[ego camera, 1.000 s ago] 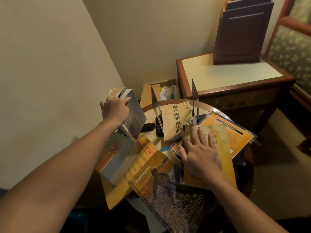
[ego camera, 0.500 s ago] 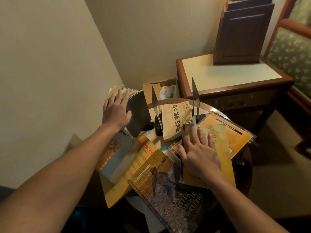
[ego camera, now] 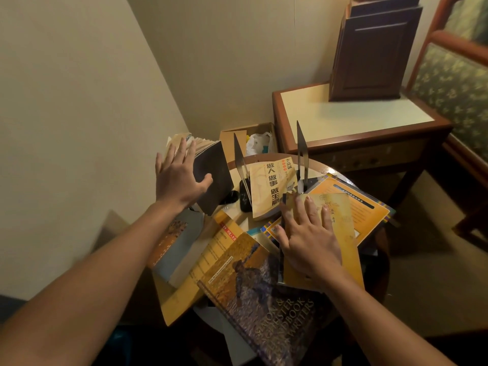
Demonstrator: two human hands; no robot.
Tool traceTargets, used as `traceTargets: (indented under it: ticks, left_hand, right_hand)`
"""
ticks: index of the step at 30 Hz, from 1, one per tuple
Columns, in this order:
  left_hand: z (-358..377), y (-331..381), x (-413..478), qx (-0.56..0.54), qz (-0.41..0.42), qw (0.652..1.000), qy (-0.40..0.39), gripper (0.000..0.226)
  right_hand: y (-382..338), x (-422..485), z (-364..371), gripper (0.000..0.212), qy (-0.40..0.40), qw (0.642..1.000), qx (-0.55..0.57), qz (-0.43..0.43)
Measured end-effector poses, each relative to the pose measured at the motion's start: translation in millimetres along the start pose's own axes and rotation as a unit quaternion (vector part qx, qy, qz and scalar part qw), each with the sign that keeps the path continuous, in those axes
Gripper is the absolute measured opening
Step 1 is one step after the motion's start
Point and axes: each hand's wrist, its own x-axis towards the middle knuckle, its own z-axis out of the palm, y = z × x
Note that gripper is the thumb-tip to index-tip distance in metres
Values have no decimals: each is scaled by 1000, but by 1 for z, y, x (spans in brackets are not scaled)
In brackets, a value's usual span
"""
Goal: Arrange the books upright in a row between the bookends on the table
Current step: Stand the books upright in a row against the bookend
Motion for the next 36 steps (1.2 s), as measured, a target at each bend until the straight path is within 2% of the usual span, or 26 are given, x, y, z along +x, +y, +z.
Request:
traceTargets:
  ticks: [8, 13, 17, 21, 23, 25, 30, 36]
  left_hand:
    - [-1, 19, -64, -102, 10, 991, 83, 76]
    - [14, 22, -111, -151, -30, 988, 11, 74]
    - [19, 34, -149, -216, -91, 968, -88, 72]
    - [22, 51, -179, -187, -41, 968, -162, 83]
    - [25, 56, -188, -164, -21, 968, -189, 76]
    - [27, 61, -194, -155, -22, 968, -194, 68]
    - [30, 63, -196, -111, -6, 977, -179, 82]
    - [29, 96, -180, -128, 48, 976, -171, 61]
  right_hand:
    - [1, 1, 1, 66, -5, 1000, -17, -4]
    - [1, 1, -1, 67, -13, 1000, -13, -3]
    - [0, -1, -1, 67, -8, 1000, -12, -5]
    - [0, -2, -1, 67, -18, 1000, -14, -7]
    - [1, -7, -2, 66, -25, 999, -20, -15]
    - [2, -17, -4, 66, -29, 999, -21, -26]
    - [10, -45, -11, 76, -37, 999, -16, -29]
    - [27, -66, -17, 70, -50, 998, 6, 48]
